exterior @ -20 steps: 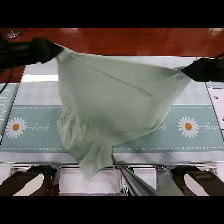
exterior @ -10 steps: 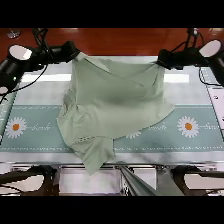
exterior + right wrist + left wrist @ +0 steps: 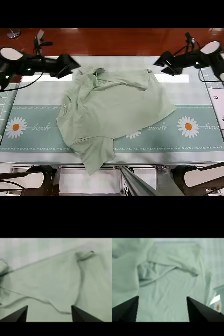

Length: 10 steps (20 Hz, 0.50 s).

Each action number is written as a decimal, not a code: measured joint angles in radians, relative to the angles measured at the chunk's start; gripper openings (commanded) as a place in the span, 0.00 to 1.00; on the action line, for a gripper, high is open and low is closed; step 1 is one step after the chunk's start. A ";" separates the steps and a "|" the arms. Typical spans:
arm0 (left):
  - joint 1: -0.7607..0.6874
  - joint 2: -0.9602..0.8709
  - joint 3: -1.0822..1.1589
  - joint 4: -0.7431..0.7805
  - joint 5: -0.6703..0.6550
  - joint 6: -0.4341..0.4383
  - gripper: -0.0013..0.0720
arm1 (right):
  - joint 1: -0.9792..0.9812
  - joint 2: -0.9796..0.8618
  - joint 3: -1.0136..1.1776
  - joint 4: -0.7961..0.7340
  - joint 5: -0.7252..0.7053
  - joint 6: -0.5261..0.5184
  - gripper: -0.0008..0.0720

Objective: Fold the shirts.

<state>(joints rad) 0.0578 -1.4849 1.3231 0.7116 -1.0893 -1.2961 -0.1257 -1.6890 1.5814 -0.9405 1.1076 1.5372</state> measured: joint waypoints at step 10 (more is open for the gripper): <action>0.267 0.258 -0.564 0.304 -0.278 -0.078 0.98 | -0.222 0.531 -0.602 -0.251 0.026 -0.024 0.86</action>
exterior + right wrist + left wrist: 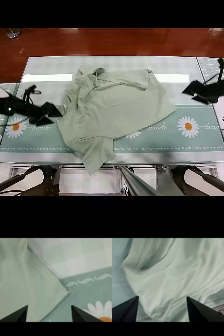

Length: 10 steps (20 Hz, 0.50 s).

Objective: Fold the shirts.

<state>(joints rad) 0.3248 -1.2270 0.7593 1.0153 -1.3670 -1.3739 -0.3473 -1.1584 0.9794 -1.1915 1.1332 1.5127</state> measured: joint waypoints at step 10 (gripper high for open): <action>0.045 0.198 -0.352 -0.039 0.052 -0.018 0.98 | -0.024 0.270 -0.378 0.225 -0.075 -0.101 0.86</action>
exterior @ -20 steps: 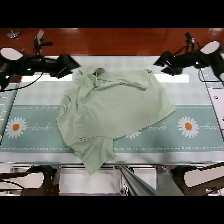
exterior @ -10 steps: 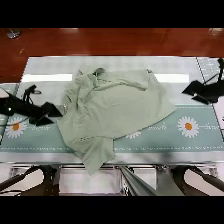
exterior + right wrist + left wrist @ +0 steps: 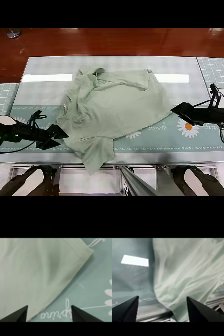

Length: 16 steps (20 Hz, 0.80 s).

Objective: Fold the shirts.

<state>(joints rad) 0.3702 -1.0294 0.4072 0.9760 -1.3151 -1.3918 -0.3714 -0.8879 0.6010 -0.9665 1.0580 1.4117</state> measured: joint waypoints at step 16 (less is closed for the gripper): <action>-0.342 0.048 -0.086 -0.252 0.214 0.000 0.12 | -0.004 0.014 -0.019 0.020 -0.021 0.022 0.86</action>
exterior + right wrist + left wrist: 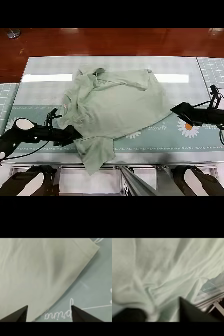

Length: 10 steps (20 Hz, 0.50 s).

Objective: Fold the shirts.

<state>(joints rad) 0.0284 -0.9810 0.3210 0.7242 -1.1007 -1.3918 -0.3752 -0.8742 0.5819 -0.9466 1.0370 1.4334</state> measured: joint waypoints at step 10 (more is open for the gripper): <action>0.087 0.099 0.000 -0.021 -0.050 0.049 0.05 | -0.211 -0.017 0.000 -0.166 -0.063 0.124 0.86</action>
<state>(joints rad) 0.1158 -0.8822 0.3210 0.7033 -1.1507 -1.3426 -0.5861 -0.8909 0.5819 -1.1126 0.9737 1.5570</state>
